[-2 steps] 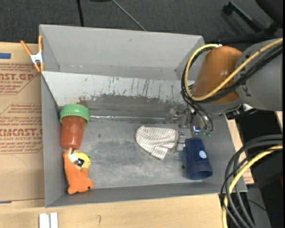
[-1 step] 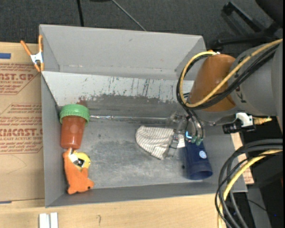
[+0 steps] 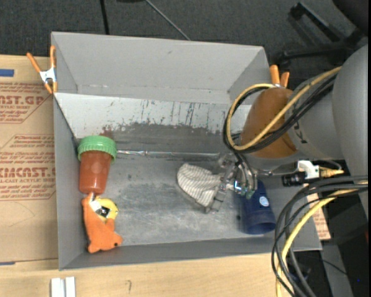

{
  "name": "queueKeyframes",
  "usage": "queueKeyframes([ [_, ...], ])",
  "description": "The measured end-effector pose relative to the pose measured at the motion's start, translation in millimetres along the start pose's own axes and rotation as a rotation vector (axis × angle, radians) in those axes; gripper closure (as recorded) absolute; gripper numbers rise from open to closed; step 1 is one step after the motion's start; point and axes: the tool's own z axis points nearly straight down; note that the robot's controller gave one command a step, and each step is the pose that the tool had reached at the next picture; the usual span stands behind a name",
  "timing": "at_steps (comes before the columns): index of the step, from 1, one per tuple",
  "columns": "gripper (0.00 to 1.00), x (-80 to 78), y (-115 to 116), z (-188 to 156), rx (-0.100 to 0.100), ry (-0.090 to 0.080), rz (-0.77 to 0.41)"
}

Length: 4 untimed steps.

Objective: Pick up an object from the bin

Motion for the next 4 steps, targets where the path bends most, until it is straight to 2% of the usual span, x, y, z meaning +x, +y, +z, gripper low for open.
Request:
queueKeyframes([
  [1,1.0,9.6,5,3,0.002,0.001,-0.008],
  [3,1.0,11.1,5,-2,0.003,0.007,-0.008],
  [4,1.0,11.9,5,-20,0.003,0.009,-0.008],
])
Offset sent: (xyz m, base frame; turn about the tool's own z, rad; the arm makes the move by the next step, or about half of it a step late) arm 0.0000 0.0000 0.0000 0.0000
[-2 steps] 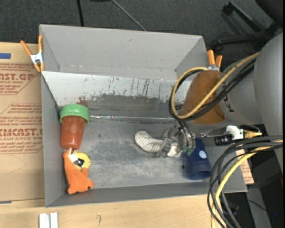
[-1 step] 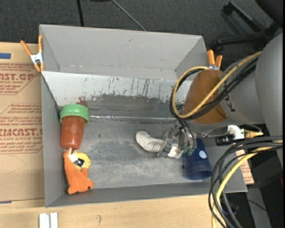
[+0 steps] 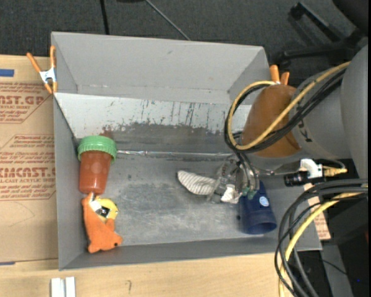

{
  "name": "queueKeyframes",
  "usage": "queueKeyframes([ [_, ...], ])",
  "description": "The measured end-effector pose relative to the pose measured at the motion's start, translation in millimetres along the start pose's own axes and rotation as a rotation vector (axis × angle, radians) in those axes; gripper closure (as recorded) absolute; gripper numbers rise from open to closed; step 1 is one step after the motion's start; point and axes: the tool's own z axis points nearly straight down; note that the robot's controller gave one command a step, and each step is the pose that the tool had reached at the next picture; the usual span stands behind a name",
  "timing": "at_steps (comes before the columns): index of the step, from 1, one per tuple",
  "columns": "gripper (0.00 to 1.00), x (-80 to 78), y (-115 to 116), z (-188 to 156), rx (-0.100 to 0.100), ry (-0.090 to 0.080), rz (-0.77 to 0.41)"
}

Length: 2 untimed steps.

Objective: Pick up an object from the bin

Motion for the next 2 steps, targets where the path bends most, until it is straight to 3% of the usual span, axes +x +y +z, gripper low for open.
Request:
queueKeyframes([
  [2,1.0,-1.9,0.9,-21.2,-0.003,-0.01,0.0],
])
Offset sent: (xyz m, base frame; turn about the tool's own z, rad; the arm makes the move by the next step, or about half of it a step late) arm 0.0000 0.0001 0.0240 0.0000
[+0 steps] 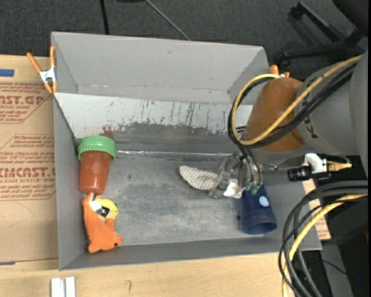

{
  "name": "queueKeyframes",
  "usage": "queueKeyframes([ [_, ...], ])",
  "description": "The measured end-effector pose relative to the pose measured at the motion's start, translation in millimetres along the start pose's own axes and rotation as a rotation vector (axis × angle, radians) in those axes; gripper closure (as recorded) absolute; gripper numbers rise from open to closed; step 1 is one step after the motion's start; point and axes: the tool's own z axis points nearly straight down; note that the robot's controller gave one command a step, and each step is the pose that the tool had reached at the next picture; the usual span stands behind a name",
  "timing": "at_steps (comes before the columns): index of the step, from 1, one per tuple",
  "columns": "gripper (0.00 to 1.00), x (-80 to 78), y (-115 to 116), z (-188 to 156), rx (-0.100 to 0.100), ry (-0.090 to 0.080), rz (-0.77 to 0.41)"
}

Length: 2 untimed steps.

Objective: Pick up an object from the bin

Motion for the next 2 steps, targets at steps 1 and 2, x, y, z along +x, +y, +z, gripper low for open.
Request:
queueKeyframes([
  [1,1.0,1.4,0,-5,0.002,0.007,0.0],
  [2,1.0,2.6,0,-25,0.003,0.011,0.0],
])
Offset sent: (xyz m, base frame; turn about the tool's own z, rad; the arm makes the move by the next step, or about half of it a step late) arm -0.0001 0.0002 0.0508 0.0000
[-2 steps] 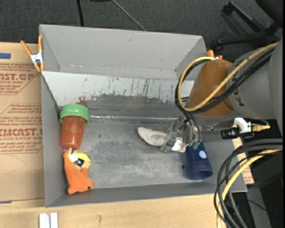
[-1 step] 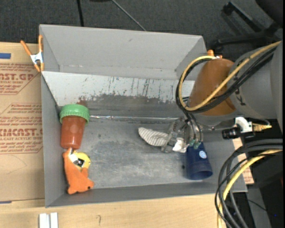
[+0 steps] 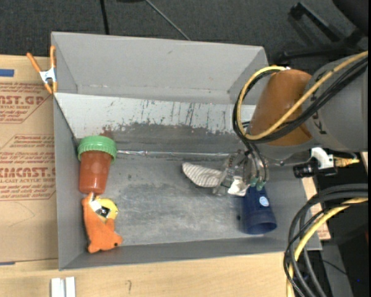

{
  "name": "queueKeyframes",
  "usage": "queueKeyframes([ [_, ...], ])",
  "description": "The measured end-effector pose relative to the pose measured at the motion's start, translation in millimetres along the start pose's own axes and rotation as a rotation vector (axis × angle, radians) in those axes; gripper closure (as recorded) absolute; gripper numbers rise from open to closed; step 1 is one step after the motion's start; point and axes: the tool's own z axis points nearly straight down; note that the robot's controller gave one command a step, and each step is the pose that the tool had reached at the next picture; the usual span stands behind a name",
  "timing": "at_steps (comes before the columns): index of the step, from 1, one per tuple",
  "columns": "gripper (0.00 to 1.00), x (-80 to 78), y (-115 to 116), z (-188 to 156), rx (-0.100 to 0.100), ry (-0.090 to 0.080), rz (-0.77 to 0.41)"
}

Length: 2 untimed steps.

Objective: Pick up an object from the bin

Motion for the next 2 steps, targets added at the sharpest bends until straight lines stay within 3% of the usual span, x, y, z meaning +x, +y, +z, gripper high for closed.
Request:
queueKeyframes([
  [2,1.0,-2.0,1,-27,-0.003,-0.009,-0.001],
])
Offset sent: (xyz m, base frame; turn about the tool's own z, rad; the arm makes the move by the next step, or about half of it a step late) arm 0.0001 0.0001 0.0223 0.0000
